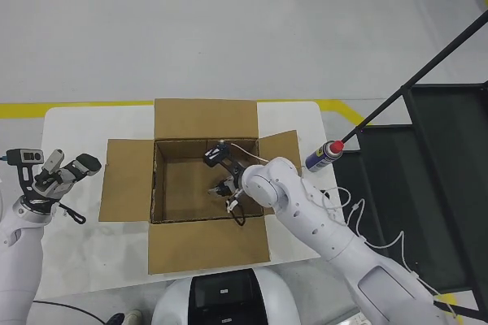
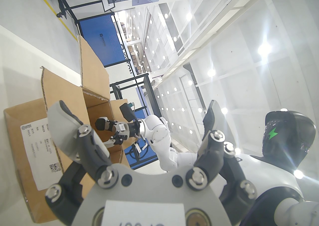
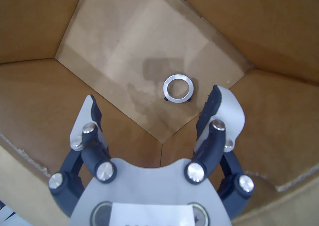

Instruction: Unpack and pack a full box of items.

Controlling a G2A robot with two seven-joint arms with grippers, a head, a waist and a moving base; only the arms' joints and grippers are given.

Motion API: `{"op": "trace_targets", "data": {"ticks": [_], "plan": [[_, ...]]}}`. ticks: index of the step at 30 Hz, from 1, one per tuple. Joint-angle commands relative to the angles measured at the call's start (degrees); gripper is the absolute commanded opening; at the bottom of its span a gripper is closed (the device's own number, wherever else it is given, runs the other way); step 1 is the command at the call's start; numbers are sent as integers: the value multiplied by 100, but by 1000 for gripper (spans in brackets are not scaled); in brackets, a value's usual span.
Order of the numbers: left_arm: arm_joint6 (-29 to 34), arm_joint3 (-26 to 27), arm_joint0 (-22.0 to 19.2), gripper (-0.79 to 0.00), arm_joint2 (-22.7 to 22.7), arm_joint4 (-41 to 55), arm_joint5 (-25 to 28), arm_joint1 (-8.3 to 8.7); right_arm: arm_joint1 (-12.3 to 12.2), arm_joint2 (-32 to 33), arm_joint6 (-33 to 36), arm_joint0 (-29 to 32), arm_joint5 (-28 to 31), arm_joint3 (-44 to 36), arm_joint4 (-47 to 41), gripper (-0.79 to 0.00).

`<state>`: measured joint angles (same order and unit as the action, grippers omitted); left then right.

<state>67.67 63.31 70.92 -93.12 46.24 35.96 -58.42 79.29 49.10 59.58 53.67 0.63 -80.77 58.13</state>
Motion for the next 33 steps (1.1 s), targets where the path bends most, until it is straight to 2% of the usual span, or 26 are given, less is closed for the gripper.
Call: {"op": "trace_targets", "data": {"ticks": [1, 8, 20, 26, 29, 33], "plan": [[0, 0, 0, 0, 0, 0, 0, 0, 37, -67, -13, -102, -62, 200, -16, -129], [0, 0, 0, 0, 0, 0, 0, 0, 143, -234, -27, -323, -341, 813, 34, -120], [0, 0, 0, 0, 0, 0, 0, 0, 242, -316, 1, -467, -672, 1225, 189, -336], [0, 0, 0, 0, 0, 0, 0, 0, 283, -376, 91, -494, -763, 1288, 291, -348], [0, 0, 0, 0, 0, 0, 0, 0, 307, -422, 146, -499, -856, 1300, 382, -391], [0, 0, 0, 0, 0, 0, 0, 0, 341, -488, 217, -499, -991, 1321, 514, -400]]}}
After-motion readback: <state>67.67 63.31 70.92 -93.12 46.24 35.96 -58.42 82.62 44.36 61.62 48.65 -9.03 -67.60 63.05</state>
